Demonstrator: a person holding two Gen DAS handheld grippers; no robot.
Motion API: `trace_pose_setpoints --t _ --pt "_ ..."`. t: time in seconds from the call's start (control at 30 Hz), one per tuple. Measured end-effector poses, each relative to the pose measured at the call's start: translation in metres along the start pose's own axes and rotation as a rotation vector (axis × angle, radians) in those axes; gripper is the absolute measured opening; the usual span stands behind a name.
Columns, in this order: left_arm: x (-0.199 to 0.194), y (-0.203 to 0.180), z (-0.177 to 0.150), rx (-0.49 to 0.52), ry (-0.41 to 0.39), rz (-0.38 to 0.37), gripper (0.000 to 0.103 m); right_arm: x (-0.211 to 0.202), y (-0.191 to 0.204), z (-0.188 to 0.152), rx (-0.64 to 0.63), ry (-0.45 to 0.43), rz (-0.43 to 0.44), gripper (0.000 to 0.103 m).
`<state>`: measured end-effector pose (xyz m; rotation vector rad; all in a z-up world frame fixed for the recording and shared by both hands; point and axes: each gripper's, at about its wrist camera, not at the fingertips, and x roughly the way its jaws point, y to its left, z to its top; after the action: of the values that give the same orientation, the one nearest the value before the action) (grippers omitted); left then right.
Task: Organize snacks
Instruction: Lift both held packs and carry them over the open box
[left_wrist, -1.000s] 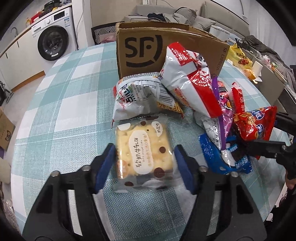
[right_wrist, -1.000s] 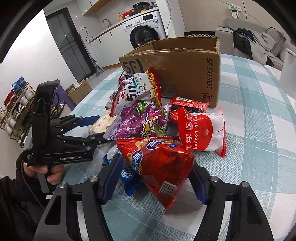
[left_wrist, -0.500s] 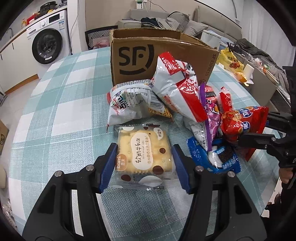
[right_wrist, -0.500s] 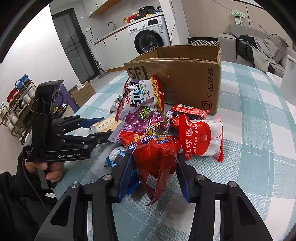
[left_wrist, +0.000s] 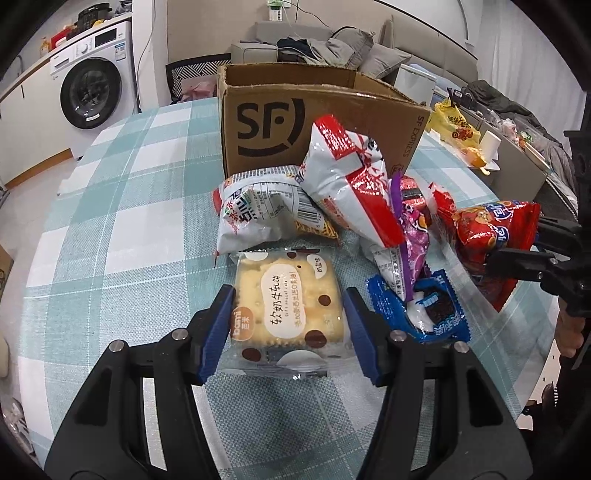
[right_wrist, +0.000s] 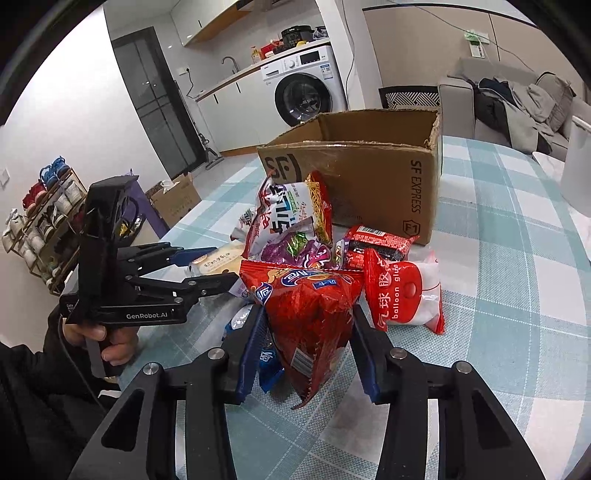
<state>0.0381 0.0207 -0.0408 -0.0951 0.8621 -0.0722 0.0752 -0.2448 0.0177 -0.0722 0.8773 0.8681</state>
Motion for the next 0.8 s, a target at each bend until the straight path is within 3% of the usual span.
trace_pose_setpoints --t 0.1,0.27,0.4,0.47,0.57,0.8 --pt "-0.006 0.001 0.001 -0.001 -0.008 -0.008 0.056 -0.005 0.001 0.002 -0.001 -0.012 0.002 0.045" --pt "-0.016 0.001 0.004 -0.005 -0.033 -0.008 0.056 -0.007 0.002 0.003 -0.002 -0.027 -0.004 0.034" --pt "-0.02 0.001 0.005 -0.006 -0.034 -0.005 0.056 0.005 0.001 -0.002 -0.009 0.027 -0.023 0.03" --pt "-0.021 0.0 0.005 -0.007 -0.037 -0.005 0.057 0.008 0.0 -0.004 -0.012 0.052 -0.021 0.033" --pt "-0.024 0.001 0.006 -0.012 -0.043 -0.006 0.057 0.009 0.001 -0.006 -0.01 0.06 0.002 0.049" --pt "-0.031 0.002 0.007 -0.02 -0.064 -0.007 0.056 0.029 0.0 -0.012 -0.006 0.114 -0.011 0.056"
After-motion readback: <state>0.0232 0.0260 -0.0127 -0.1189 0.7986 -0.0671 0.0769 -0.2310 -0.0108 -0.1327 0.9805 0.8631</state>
